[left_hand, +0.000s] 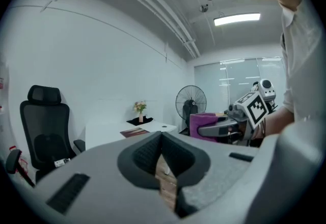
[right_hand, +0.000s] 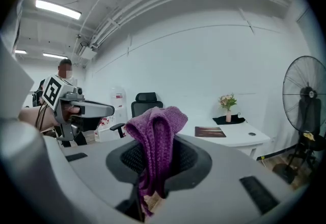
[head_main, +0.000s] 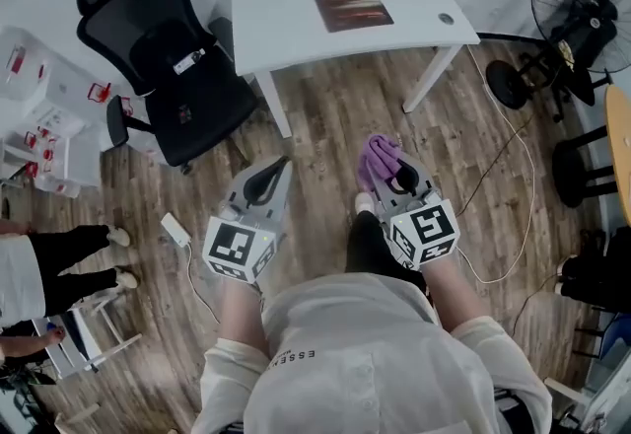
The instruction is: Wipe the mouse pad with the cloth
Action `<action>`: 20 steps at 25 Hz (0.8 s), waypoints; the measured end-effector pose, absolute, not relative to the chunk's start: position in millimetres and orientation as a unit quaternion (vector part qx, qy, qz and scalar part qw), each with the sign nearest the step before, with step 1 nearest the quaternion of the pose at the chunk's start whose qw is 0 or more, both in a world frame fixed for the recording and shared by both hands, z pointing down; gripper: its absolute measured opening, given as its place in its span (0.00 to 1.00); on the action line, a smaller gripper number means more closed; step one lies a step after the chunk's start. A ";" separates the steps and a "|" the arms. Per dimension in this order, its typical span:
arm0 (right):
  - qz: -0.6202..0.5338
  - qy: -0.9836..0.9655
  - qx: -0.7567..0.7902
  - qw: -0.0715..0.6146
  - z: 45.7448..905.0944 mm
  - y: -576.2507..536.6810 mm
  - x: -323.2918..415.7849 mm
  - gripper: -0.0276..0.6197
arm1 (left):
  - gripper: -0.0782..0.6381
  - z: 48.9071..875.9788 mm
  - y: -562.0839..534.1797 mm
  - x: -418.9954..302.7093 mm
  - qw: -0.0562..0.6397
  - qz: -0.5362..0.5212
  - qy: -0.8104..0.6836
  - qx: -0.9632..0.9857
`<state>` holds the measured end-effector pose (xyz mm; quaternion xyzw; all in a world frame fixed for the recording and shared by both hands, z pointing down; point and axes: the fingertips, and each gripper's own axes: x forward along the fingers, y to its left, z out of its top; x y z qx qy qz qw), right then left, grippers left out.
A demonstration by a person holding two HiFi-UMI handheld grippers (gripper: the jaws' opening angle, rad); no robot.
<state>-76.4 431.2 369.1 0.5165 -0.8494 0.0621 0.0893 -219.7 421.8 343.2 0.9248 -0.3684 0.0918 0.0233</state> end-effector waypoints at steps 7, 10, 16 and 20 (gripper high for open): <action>0.093 -0.868 0.479 0.093 363.8 307.7 -2.7 0.19 | 0.11 341.1 315.7 -153.8 0.043 0.109 -0.412 0.903; 0.095 -0.873 0.467 0.109 363.3 263.4 26.7 0.19 | 0.11 340.5 277.0 -125.6 0.045 0.109 -0.425 0.897; 0.106 -0.880 0.444 0.130 373.2 195.9 58.2 0.19 | 0.11 350.7 216.2 -87.1 0.061 0.120 -0.434 0.891; 0.115 -0.883 0.432 0.145 384.2 156.8 61.2 0.19 | 0.11 362.3 180.7 -85.3 0.072 0.126 -0.444 0.884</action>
